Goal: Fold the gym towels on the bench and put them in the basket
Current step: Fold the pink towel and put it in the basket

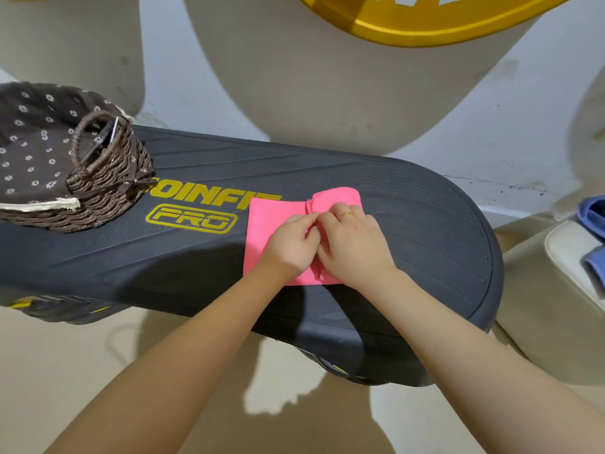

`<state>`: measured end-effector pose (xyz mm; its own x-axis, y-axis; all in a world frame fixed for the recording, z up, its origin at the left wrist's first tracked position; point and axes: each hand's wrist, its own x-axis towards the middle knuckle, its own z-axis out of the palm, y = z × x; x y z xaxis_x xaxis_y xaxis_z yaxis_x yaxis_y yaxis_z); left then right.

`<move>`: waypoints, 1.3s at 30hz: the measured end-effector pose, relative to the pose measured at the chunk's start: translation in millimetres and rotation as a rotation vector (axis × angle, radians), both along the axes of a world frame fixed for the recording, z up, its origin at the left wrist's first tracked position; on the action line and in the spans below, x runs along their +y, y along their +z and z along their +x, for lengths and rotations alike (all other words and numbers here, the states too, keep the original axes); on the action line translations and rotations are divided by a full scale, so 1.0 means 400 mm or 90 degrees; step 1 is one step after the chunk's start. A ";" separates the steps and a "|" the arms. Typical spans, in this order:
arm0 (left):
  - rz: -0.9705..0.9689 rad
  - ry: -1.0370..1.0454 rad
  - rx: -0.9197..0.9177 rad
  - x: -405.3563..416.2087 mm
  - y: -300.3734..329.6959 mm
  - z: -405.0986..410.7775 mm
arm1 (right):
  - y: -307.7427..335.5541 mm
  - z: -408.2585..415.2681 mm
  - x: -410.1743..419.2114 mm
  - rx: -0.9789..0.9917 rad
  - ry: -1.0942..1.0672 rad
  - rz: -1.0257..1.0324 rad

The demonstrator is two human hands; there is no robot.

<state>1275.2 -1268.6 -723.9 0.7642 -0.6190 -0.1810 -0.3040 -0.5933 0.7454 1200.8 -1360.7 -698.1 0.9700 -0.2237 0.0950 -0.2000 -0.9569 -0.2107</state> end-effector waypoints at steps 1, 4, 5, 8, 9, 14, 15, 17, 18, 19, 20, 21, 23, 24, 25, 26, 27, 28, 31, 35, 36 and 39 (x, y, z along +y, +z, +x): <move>0.003 -0.007 0.004 -0.001 0.006 0.002 | -0.008 0.000 -0.006 0.013 0.014 0.006; -0.047 0.011 0.019 0.016 0.030 0.006 | -0.032 -0.002 -0.024 0.186 0.046 0.046; -0.060 0.023 -0.020 0.031 0.033 0.006 | -0.041 -0.003 -0.030 0.222 0.042 0.026; 0.022 0.077 -0.212 0.079 0.019 0.013 | -0.075 -0.005 -0.031 0.218 0.029 -0.037; 0.111 0.104 -0.233 0.090 0.020 0.013 | -0.080 -0.007 -0.027 0.200 0.026 -0.047; 0.343 0.199 -0.137 0.117 0.045 0.013 | -0.086 -0.006 -0.024 0.175 0.037 -0.063; 0.350 0.202 -0.134 0.115 0.048 0.013 | -0.084 -0.006 -0.023 0.173 0.035 -0.062; 0.387 0.186 -0.148 0.110 0.051 0.011 | -0.086 -0.006 -0.024 0.173 0.036 -0.063; 0.397 0.179 -0.147 0.109 0.051 0.010 | -0.089 -0.008 -0.023 0.173 0.038 -0.065; 0.392 0.180 -0.133 0.108 0.052 0.012 | -0.091 -0.009 -0.022 0.172 0.038 -0.069; 0.368 0.190 -0.100 0.108 0.055 0.015 | -0.092 -0.008 -0.023 0.171 0.036 -0.070; 0.332 0.205 -0.052 0.109 0.059 0.020 | -0.093 -0.007 -0.024 0.171 0.033 -0.071; 0.238 0.233 0.039 0.110 0.064 0.030 | -0.091 -0.003 -0.024 0.175 0.031 -0.069; 0.195 0.238 0.062 0.111 0.065 0.031 | -0.091 -0.003 -0.024 0.177 0.032 -0.070; 0.156 0.238 0.070 0.111 0.065 0.029 | -0.093 -0.003 -0.024 0.175 0.034 -0.069; 0.115 0.239 0.072 0.111 0.064 0.025 | -0.094 -0.004 -0.024 0.171 0.035 -0.067; 0.066 0.243 0.076 0.110 0.066 0.020 | -0.095 -0.004 -0.024 0.170 0.035 -0.061; 0.021 0.251 0.079 0.108 0.071 0.015 | -0.095 -0.004 -0.024 0.171 0.034 -0.055; 0.004 0.242 0.062 0.093 0.096 0.018 | -0.086 -0.004 -0.028 0.197 0.040 -0.050; 0.003 0.161 0.048 0.058 0.130 0.011 | -0.048 -0.005 -0.057 0.213 0.082 0.111; -0.015 0.137 0.040 0.044 0.137 0.005 | -0.037 -0.009 -0.067 0.179 0.075 0.181; -0.068 0.075 0.027 -0.005 0.147 -0.023 | -0.025 -0.029 -0.096 -0.026 -0.037 0.251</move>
<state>1266.1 -1270.4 -665.0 0.8255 -0.5433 -0.1529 -0.2037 -0.5394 0.8170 1189.0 -1399.1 -708.2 0.9517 -0.3058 0.0287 -0.2360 -0.7878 -0.5689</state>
